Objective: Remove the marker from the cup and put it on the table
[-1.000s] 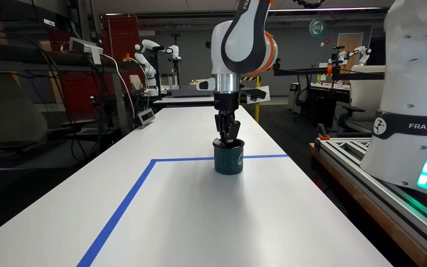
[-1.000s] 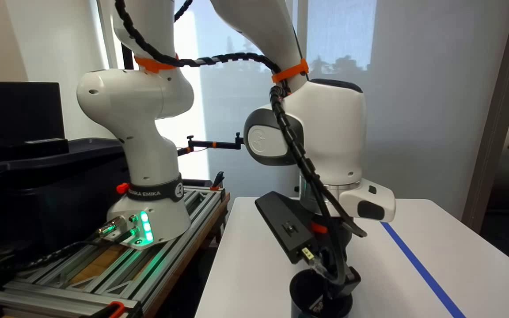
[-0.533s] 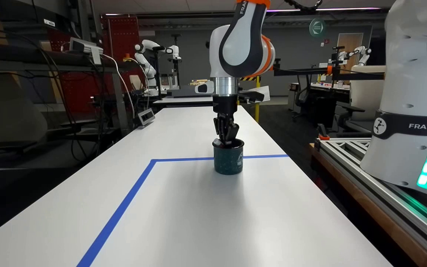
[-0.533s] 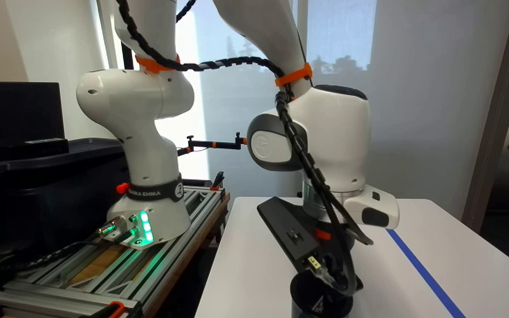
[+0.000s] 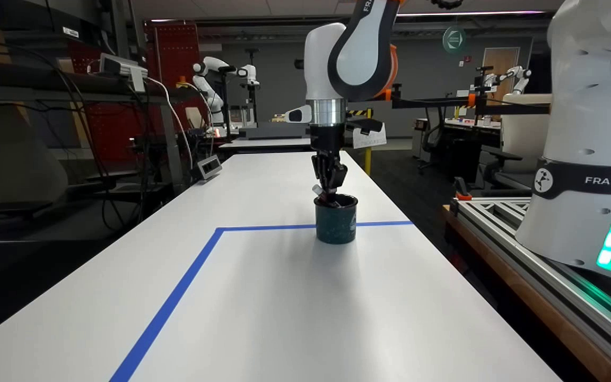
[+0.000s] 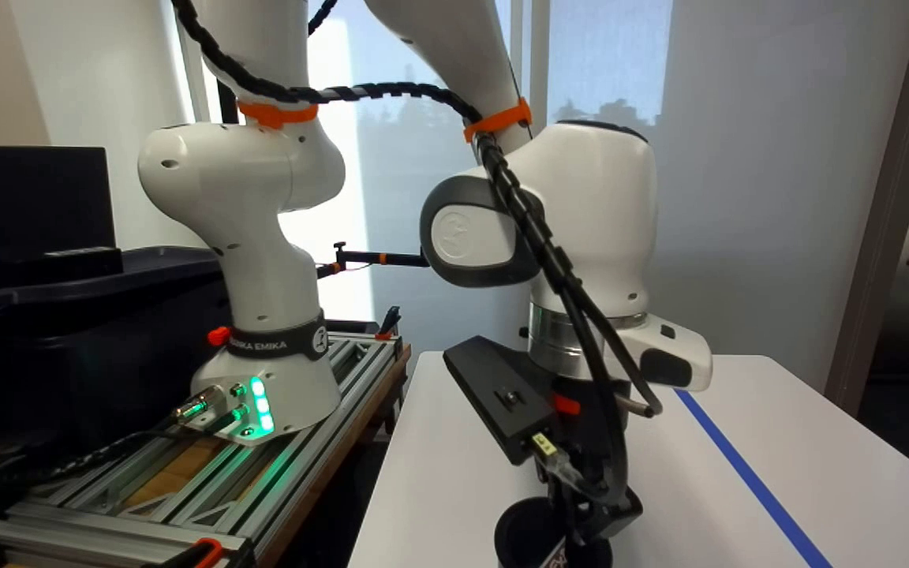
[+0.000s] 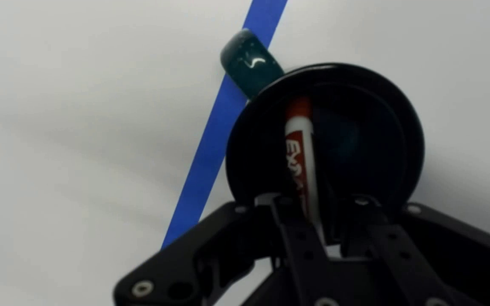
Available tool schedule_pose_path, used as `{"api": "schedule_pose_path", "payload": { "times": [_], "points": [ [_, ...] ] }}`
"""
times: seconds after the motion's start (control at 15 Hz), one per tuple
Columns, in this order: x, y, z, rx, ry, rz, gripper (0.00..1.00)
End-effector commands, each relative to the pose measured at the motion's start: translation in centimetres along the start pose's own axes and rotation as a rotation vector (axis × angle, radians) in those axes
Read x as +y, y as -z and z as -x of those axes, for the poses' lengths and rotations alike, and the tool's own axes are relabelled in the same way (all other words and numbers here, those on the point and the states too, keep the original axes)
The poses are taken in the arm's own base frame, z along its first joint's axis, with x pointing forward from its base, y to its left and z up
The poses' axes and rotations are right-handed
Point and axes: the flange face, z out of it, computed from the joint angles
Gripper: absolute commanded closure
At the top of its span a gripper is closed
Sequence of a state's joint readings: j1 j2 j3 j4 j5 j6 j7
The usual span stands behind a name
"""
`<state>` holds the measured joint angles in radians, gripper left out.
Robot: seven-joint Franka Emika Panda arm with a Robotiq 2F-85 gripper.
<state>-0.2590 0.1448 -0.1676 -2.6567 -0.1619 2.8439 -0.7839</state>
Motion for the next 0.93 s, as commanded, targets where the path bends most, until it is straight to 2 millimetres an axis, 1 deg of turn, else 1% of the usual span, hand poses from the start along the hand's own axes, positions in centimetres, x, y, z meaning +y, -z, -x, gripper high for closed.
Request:
{"api": "schedule_pose_path", "payload": {
  "times": [0.0, 0.27, 0.4, 0.67, 0.87],
  "points": [
    [-0.8, 3.7, 1.0, -0.003, -0.027, 0.021, 0.95],
    [-1.2, 6.5, 0.3, 0.015, -0.048, 0.035, 0.95],
    [-1.8, 7.9, -0.4, -0.010, -0.052, 0.019, 0.95],
    [-4.5, 9.8, -2.9, -0.069, -0.045, -0.032, 0.95],
    [-6.8, 10.3, -5.2, -0.110, -0.023, -0.058, 0.95]
  ]
}}
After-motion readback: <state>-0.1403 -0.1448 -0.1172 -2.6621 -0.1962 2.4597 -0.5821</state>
